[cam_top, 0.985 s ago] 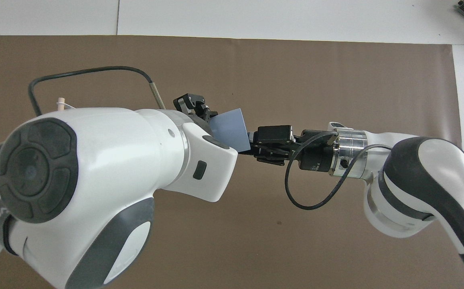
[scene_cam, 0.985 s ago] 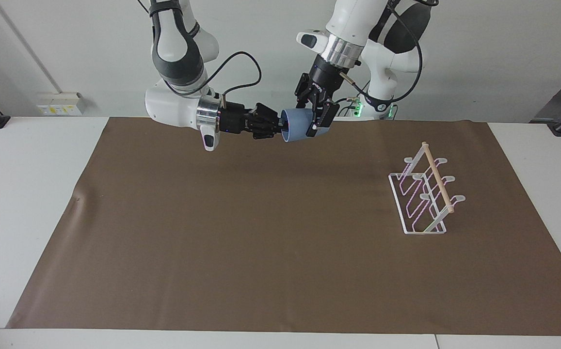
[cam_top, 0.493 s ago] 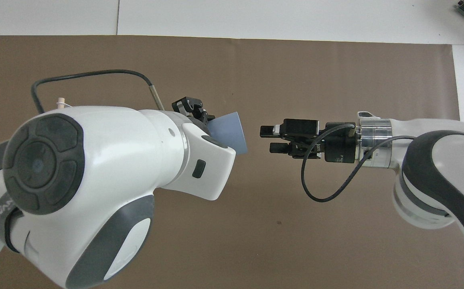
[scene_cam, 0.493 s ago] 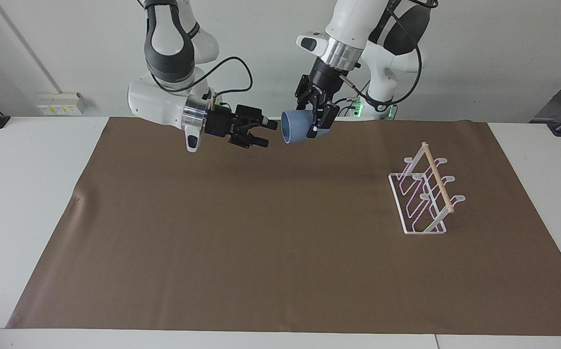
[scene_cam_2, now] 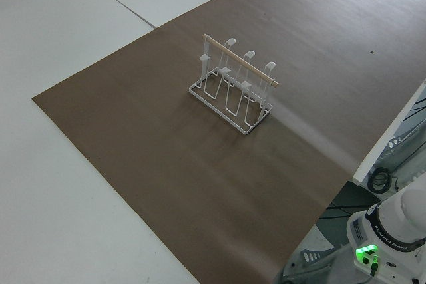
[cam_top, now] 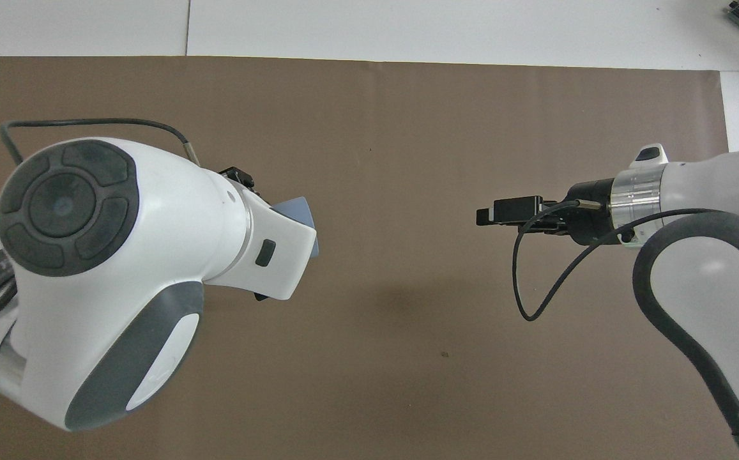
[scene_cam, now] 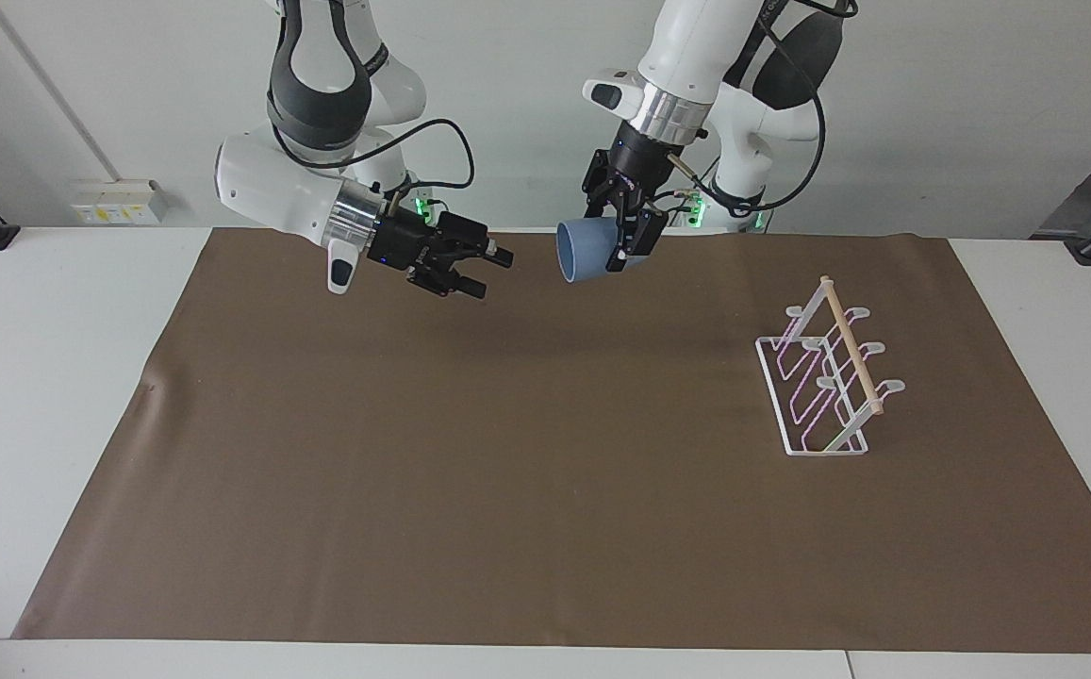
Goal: Hang cup on cup holder
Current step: 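Open the right gripper and pull it back from the cup, then carry the cup with the left gripper toward the wire rack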
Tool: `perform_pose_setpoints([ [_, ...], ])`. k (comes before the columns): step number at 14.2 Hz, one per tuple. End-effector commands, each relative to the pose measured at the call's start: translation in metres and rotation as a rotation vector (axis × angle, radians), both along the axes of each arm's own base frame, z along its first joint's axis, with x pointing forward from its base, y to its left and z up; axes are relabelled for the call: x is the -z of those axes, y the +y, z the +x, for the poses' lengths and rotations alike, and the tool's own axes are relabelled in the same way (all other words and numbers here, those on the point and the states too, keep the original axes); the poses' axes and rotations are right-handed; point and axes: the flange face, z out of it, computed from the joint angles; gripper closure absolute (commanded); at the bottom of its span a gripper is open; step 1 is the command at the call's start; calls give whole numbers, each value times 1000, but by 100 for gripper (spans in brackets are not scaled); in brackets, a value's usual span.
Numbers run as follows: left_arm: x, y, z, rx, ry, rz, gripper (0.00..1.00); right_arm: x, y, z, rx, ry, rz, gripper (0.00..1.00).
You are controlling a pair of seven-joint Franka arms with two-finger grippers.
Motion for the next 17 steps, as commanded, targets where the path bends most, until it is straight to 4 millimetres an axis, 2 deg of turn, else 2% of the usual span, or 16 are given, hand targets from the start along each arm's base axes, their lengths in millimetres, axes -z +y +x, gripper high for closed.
perform_pose_setpoints([
  [1,10,34,-19,-14,11,174,100,1,-13,5,-51,-56,-213,0],
  [5,18,73,-7,-34,-28,421,100,2,-29,5,-76,-66,-478,0],
  [6,27,88,-1,-34,-15,465,100,-2,-32,2,-66,-59,-530,0],
  [7,35,94,4,-9,-8,512,100,-10,-34,0,-53,-49,-543,0],
  [9,55,107,19,13,1,632,100,-44,-36,1,-29,-37,-540,0],
  [13,77,119,41,51,-30,825,100,-114,-59,-4,13,-1,-524,0],
  [15,88,120,50,78,-54,880,100,-138,-68,-11,33,18,-522,0],
  [17,97,124,56,107,-81,908,100,-155,-92,-17,70,53,-524,0],
])
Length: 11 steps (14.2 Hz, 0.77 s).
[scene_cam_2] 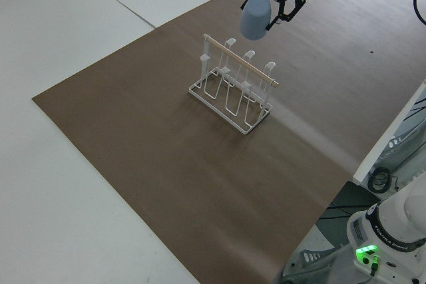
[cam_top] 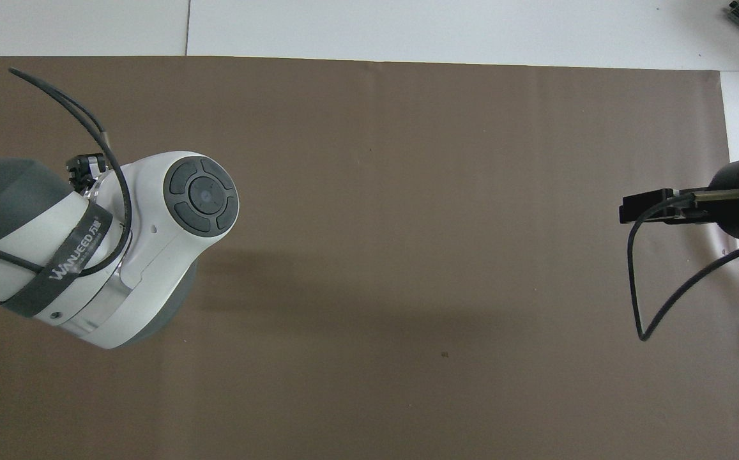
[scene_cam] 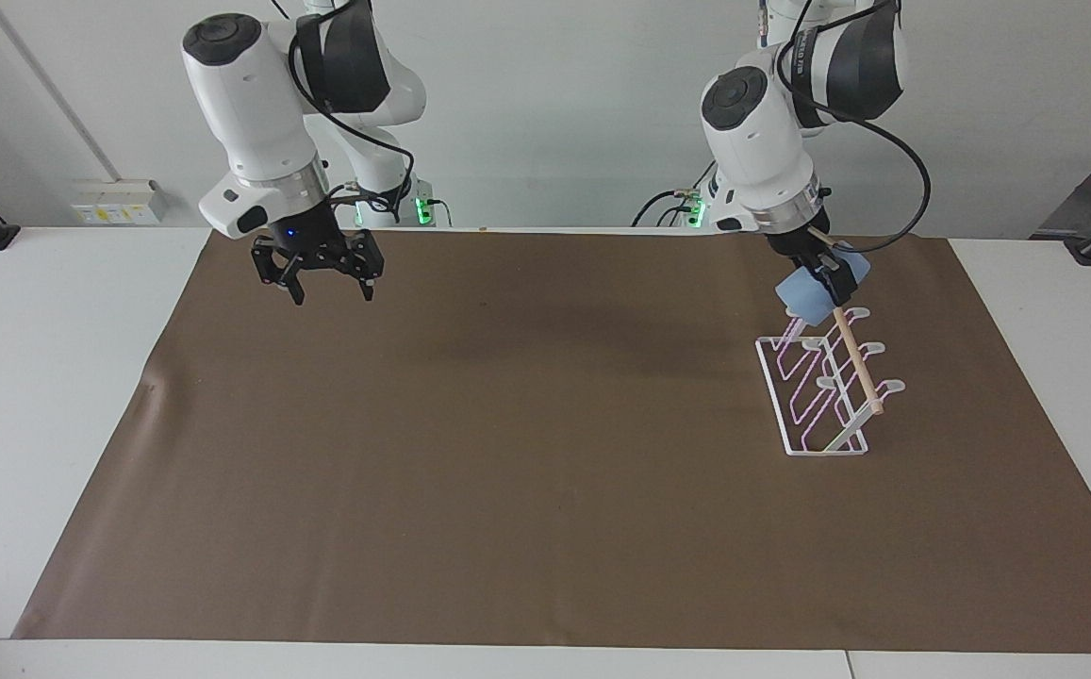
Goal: Hang cup on cup holder
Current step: 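Carry the cup with the left gripper toward the wire rack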
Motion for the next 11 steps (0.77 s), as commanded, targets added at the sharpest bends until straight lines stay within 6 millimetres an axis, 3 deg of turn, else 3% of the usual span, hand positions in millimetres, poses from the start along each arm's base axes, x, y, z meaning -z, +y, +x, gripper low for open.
perform_pose_setpoints([
  [1,7,9,9,66,-21,60,100,-19,-24,-1,59,17,-8,0],
  [8,60,-22,35,260,25,227,100,-4,-17,-10,73,70,1,0],
  [11,66,-21,42,322,51,232,100,-1,-17,-12,71,73,0,0],
])
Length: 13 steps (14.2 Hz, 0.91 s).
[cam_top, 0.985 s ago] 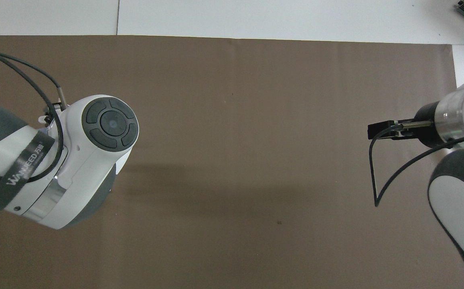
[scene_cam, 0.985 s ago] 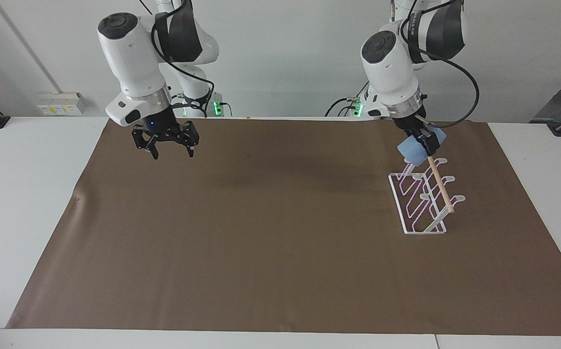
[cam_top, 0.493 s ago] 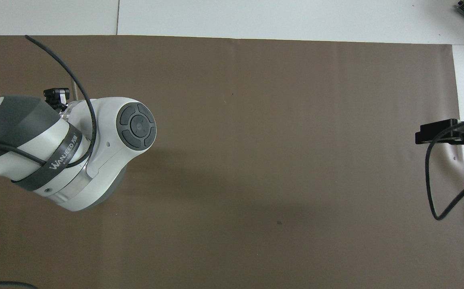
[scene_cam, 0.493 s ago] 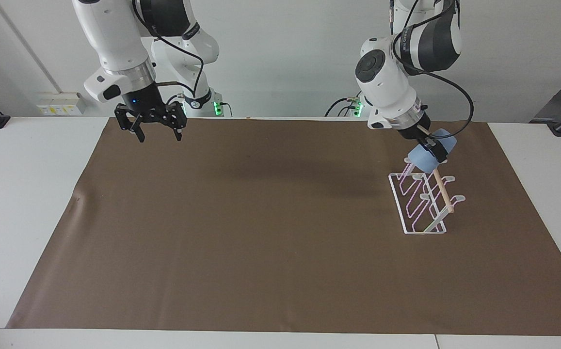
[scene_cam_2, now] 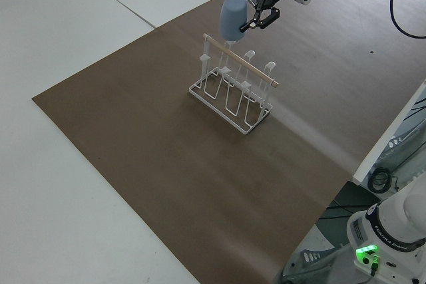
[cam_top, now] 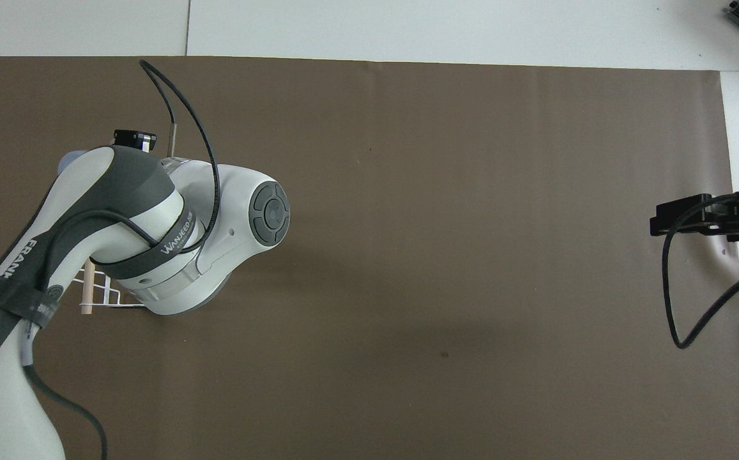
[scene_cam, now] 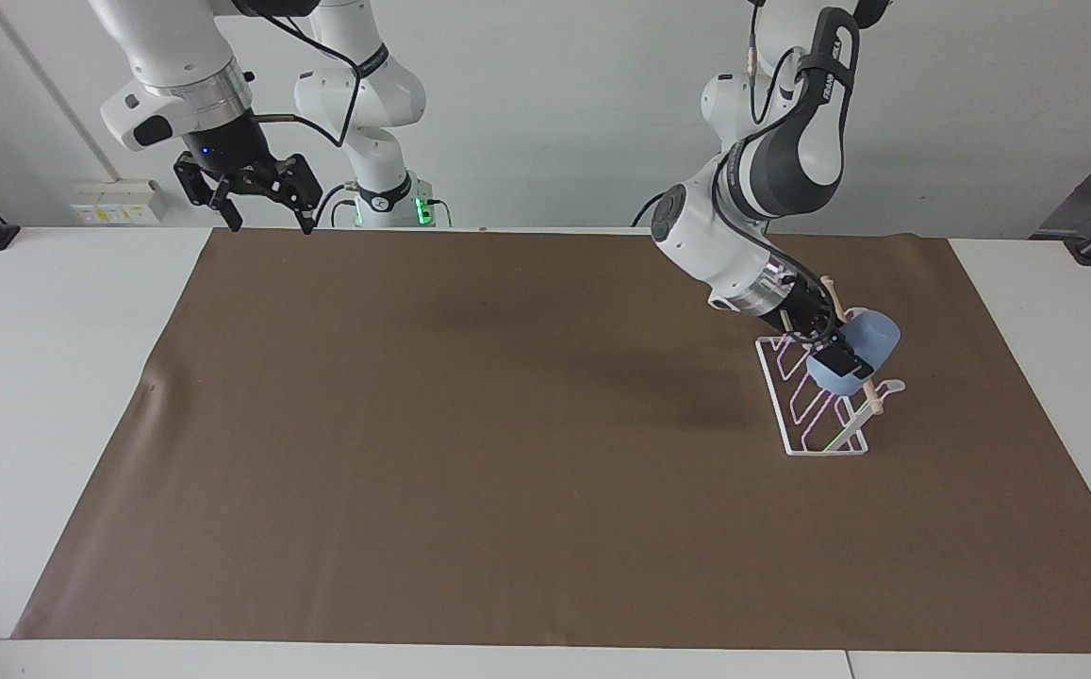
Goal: Hang cup on cup holder
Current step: 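Carry the cup with the left gripper toward the wire rack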
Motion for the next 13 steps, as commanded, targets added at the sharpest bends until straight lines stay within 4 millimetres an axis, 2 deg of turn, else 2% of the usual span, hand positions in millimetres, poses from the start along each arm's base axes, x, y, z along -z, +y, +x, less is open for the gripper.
perform_pose_setpoints([
  [1,9,1,9,60,34,26,100,1,1,-6,23,1,2,0],
  [4,24,-4,7,71,59,32,100,-1,4,-6,8,-4,-17,0],
  [13,29,13,8,67,104,54,100,-6,4,-5,-8,-12,-20,0],
])
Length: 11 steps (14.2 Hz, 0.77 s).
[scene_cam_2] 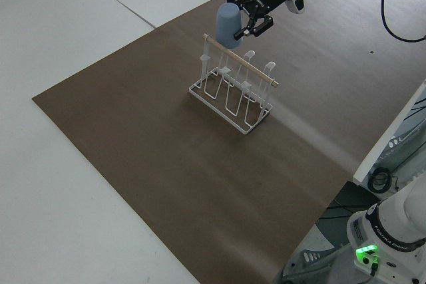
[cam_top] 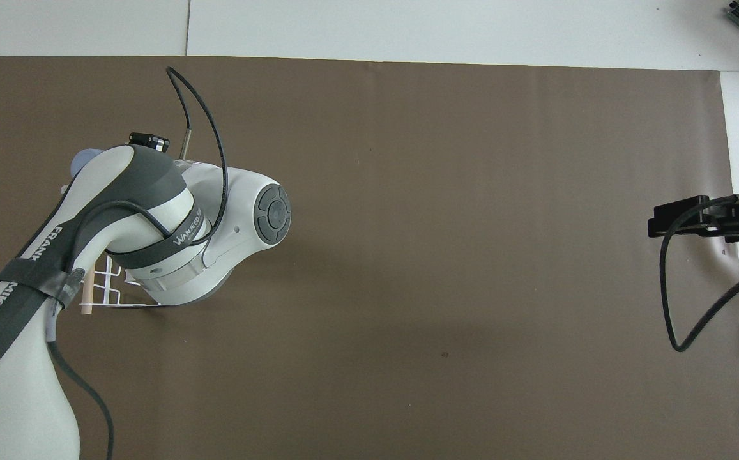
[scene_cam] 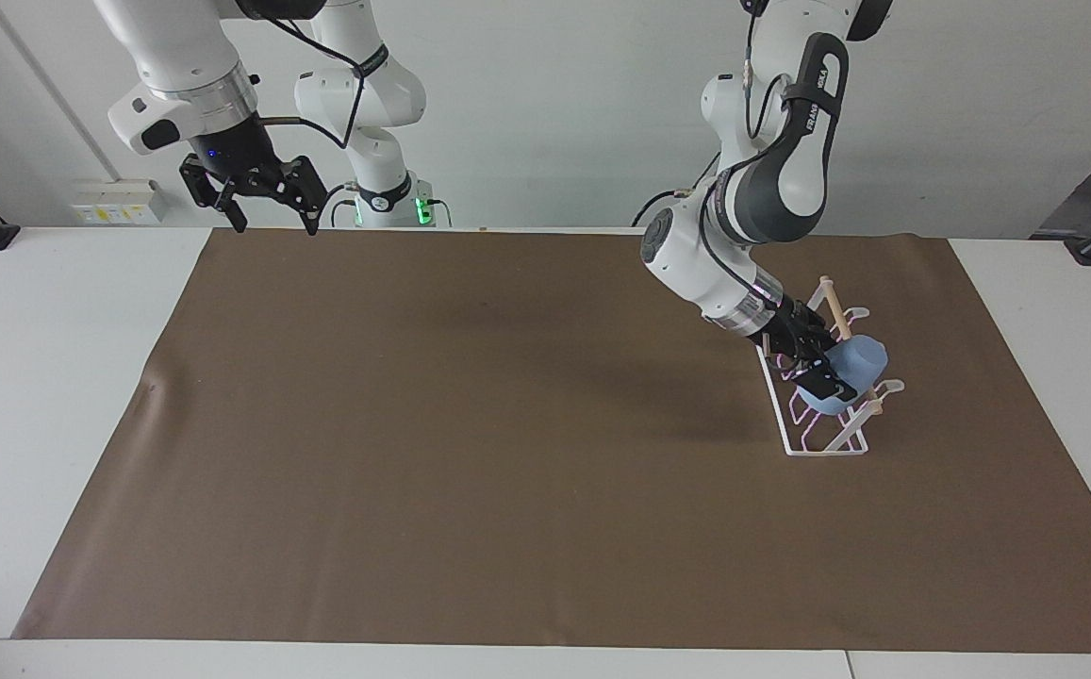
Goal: Hang cup on cup holder
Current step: 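Carry the cup with the left gripper toward the wire rack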
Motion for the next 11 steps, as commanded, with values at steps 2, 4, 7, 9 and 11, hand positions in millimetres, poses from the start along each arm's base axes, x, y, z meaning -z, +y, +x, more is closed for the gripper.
perform_pose_setpoints([
  [2,0,7,2,15,13,9,100,-2,3,-4,-21,1,-19,0],
  [4,1,6,2,19,13,8,100,-1,-1,-3,-20,5,-18,0],
  [7,1,5,2,23,11,4,59,3,-14,0,-9,12,-25,0],
  [9,1,4,2,25,11,1,0,4,-15,2,-4,7,-24,0],
  [11,1,4,1,23,12,-1,0,2,-14,-1,-4,8,-16,0],
])
